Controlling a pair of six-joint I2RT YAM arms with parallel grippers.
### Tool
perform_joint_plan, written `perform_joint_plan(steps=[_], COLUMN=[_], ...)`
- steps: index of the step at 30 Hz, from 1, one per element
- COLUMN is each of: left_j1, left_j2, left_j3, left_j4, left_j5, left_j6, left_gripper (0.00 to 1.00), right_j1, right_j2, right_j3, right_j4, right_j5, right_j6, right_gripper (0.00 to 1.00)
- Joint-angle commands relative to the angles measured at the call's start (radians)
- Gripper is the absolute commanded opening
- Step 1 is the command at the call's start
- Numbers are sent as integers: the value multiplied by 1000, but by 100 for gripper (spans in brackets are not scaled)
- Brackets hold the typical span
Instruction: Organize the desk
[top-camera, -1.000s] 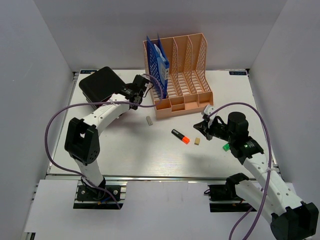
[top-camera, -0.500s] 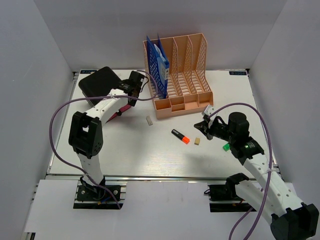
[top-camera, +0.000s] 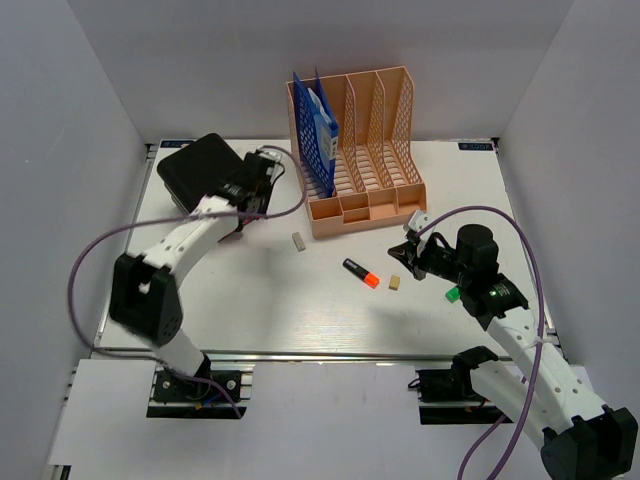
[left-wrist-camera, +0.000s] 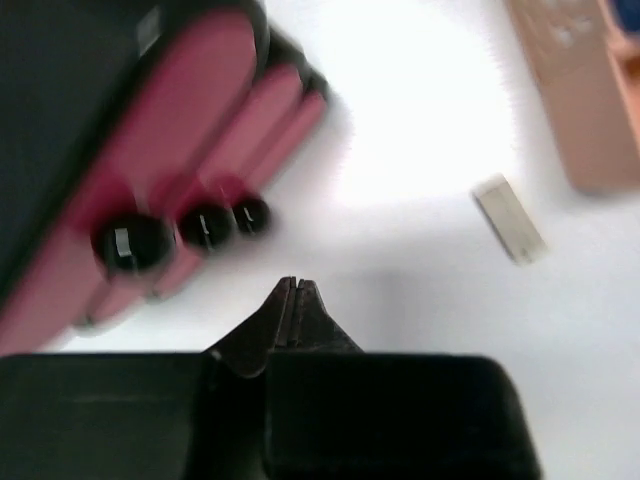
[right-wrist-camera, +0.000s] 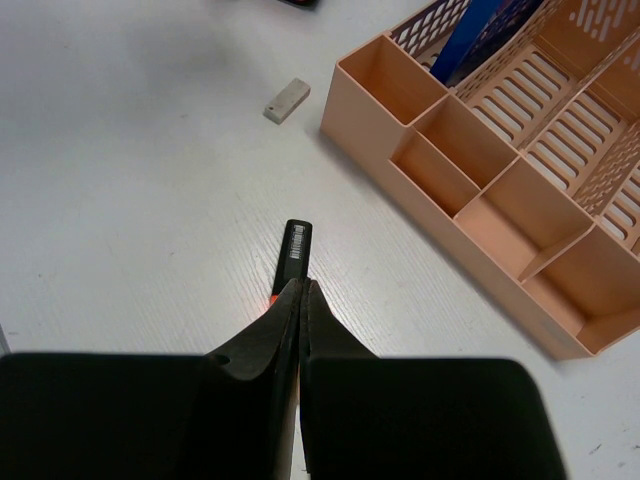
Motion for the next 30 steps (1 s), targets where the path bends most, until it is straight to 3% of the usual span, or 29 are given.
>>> perform_joint_plan(steps=[1, 3, 6, 10, 15, 17, 30], left_j1=[-6, -6, -15, -37, -46, -66, -95], left_j2=[-249, -300, -305, -181, -99, -84, 143], left_j3=[-184, -304, -369, -328, -320, -297, -156], left_j4=[150, 228, 250, 144, 121, 103, 123], left_j5=[148, 130, 53, -167, -257, -336, -669], left_j6=[-145, -247, -399, -597, -659, -667, -558], left_gripper=[0, 0, 2, 25, 39, 59, 53], right_j1=[-4, -4, -6, -7, -6, -4, -4], right_j2=[-7, -4, -3, -6, -7, -6, 10], right_j3=[-3, -3, -1, -4, -6, -3, -1], right_j4=[30, 30, 28, 28, 28, 28, 23], right_j5=[-6, -9, -13, -8, -5, -5, -2], right_j6=[-12, -14, -14, -14, -18, -20, -29], right_gripper=[0, 0, 0, 0, 0, 0, 0])
